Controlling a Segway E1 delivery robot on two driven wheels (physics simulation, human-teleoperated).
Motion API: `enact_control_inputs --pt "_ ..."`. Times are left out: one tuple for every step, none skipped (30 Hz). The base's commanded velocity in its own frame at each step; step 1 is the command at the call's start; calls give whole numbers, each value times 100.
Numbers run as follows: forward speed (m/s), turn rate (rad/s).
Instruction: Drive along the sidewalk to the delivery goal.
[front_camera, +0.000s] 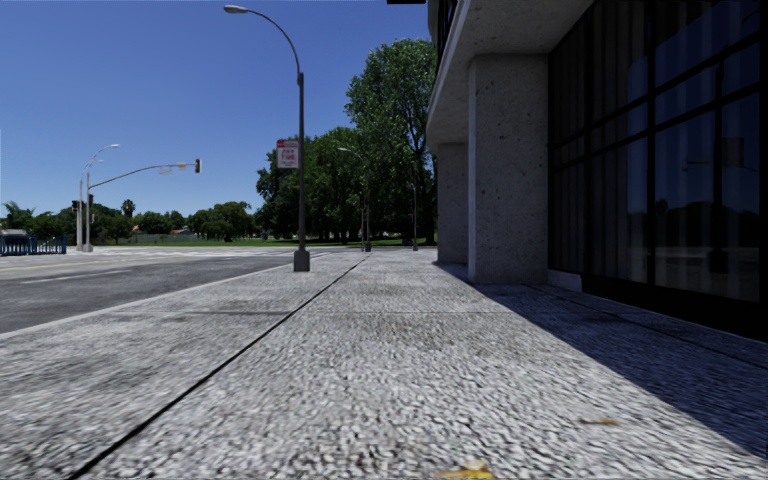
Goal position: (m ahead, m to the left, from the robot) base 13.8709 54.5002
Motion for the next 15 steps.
enact_control_inputs --pt "200 0" --pt "200 0" --pt "200 0" --pt "200 0" --pt "200 0" --pt "200 0" --pt "200 0" --pt "200 0" --pt "200 0" --pt "200 0" --pt "200 0" --pt "200 0" --pt "200 0" --pt "200 0" --pt "200 0"
